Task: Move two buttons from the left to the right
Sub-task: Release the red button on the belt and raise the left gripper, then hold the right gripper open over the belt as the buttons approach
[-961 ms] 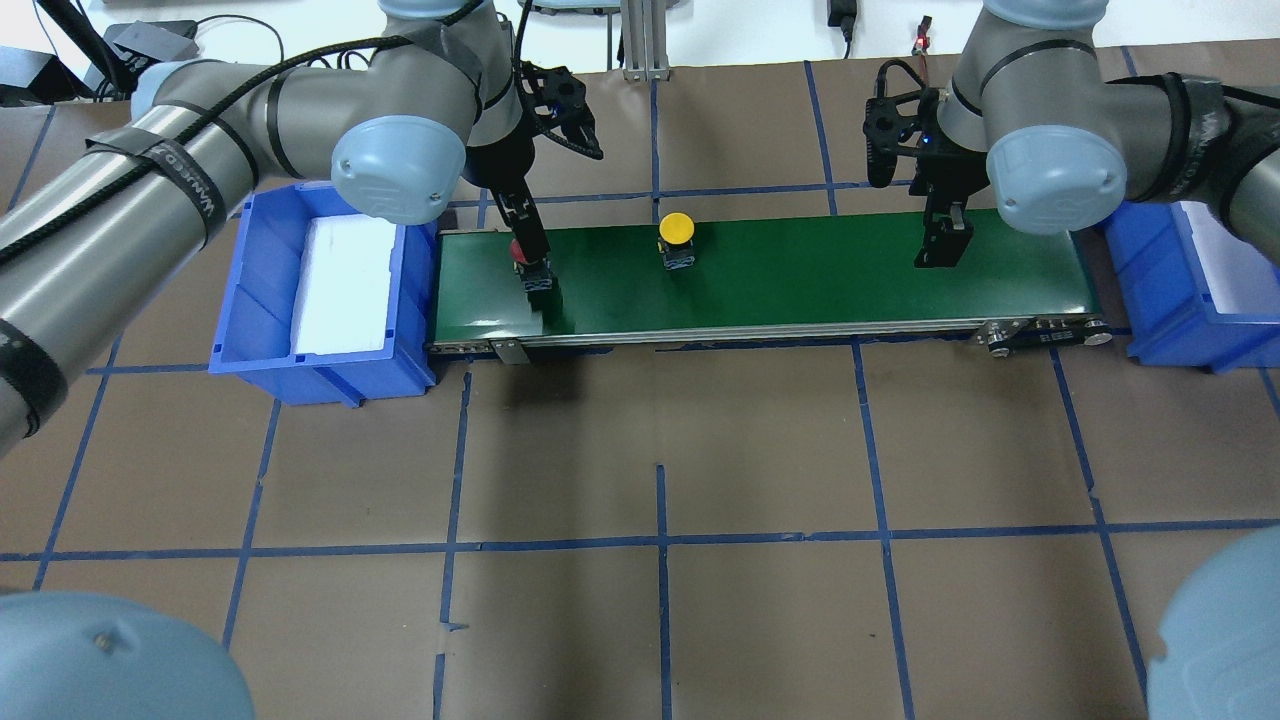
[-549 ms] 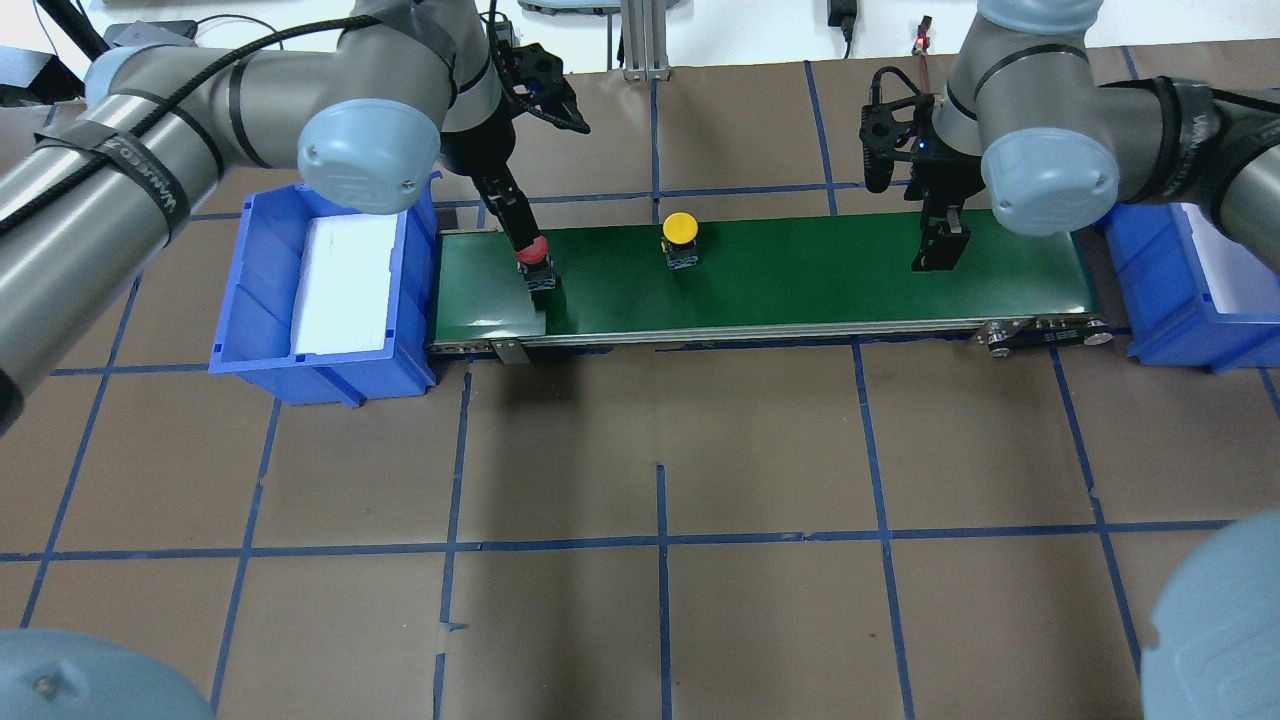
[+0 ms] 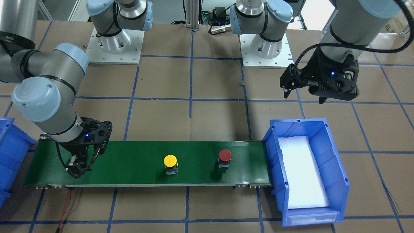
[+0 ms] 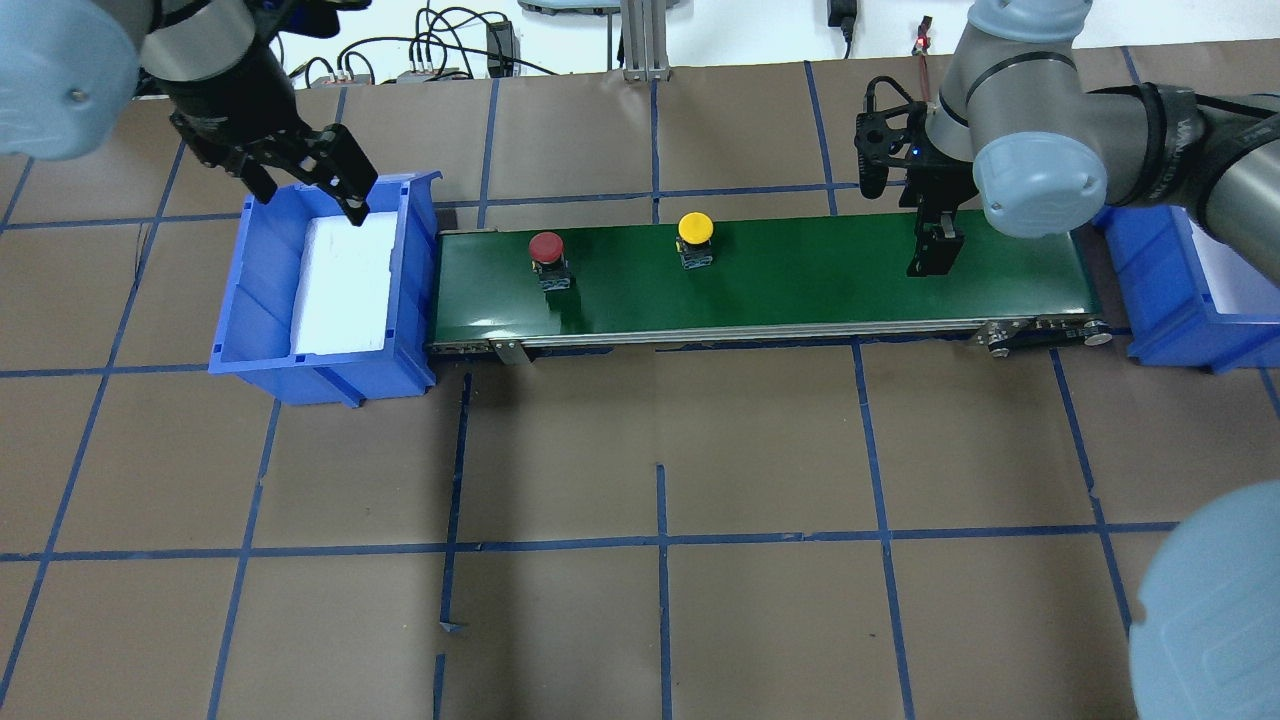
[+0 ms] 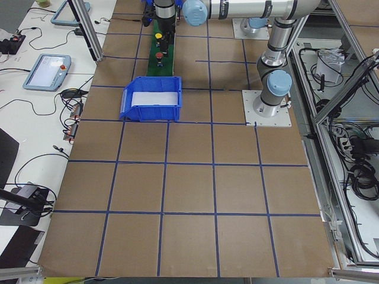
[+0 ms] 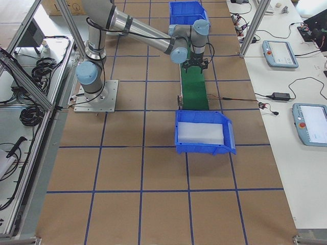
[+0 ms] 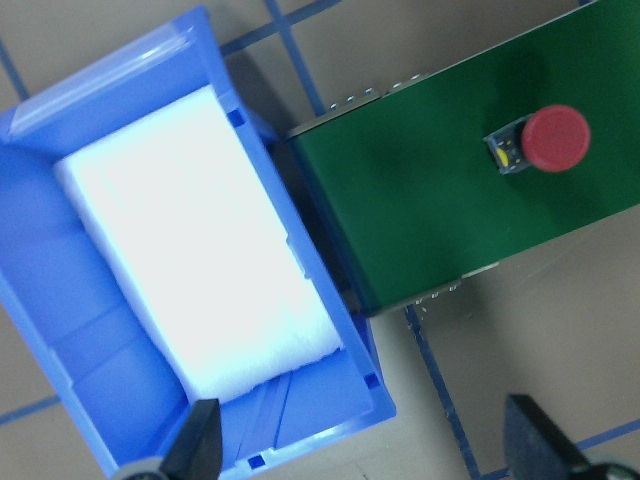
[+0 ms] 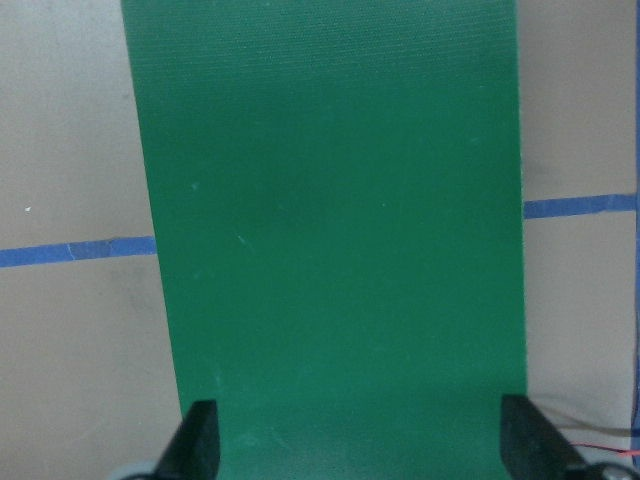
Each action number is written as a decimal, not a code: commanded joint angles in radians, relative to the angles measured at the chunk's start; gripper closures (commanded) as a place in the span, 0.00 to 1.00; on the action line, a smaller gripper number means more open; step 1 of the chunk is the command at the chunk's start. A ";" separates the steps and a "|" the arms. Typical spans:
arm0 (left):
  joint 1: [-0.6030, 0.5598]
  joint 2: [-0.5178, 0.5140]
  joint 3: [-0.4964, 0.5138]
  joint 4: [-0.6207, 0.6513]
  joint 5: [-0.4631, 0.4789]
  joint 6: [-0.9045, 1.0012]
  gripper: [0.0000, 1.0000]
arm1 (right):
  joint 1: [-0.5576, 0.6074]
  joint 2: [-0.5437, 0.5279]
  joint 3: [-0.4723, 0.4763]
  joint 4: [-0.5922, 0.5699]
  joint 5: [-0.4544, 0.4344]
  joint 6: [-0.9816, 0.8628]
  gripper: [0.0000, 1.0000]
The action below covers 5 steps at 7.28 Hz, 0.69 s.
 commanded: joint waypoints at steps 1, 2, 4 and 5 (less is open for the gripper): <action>-0.014 0.011 0.010 -0.031 -0.031 -0.190 0.00 | 0.001 -0.006 0.000 0.002 0.001 0.000 0.01; -0.022 0.006 0.019 -0.043 -0.037 -0.207 0.00 | 0.001 -0.007 0.000 0.012 0.001 0.000 0.01; -0.031 0.009 -0.001 -0.042 -0.034 -0.242 0.00 | 0.000 -0.030 0.003 0.012 0.015 -0.009 0.01; -0.031 0.006 -0.001 -0.042 -0.036 -0.244 0.00 | 0.001 -0.044 0.009 0.016 0.013 -0.006 0.01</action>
